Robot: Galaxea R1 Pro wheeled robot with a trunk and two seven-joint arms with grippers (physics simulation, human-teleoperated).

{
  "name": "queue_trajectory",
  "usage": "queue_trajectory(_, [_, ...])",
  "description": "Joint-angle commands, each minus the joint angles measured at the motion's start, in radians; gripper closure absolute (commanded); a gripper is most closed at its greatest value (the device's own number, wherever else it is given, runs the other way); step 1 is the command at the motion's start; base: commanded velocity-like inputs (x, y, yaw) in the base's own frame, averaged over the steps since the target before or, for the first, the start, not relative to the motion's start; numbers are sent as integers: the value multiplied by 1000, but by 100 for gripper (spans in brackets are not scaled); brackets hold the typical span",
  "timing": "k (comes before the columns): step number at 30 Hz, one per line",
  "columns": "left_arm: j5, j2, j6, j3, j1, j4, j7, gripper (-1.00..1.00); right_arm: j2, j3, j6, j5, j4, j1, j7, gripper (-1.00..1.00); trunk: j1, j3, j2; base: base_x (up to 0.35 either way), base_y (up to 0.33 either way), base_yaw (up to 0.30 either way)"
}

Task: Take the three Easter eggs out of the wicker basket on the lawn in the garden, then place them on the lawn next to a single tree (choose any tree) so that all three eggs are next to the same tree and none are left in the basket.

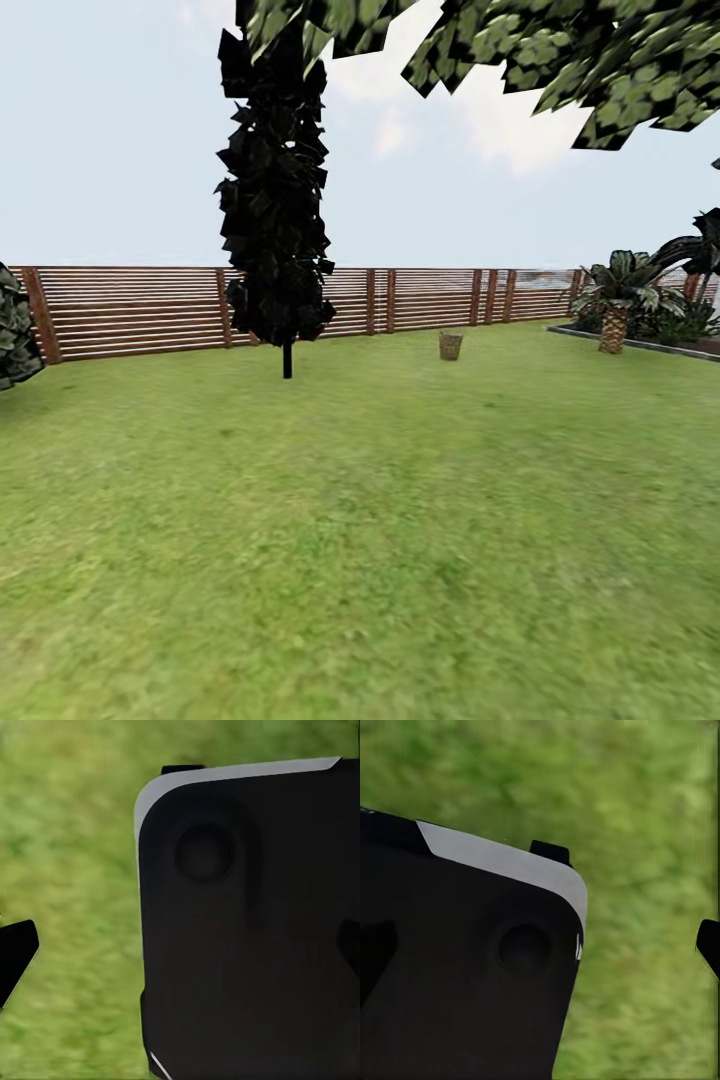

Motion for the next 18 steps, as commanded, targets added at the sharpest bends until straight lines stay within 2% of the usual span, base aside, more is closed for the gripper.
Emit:
queue_trajectory(1, [-1, 0, -1, -2, 1, -2, 1, -100, 0, 4, -7, 2, 4, -2, 0, -100, 1, -1, 0, 334, 0, 0])
queue_trajectory(9, [-1, -2, -1, -2, 1, -1, 1, -100, 0, 6, -8, 10, 4, -2, 0, -100, 1, -1, 0, 334, 0, -15])
queue_trajectory(18, [-1, -2, -1, -2, 1, -2, 1, -100, 0, 6, -9, 9, 4, -2, 0, -100, 1, -1, 0, 334, 0, -237])
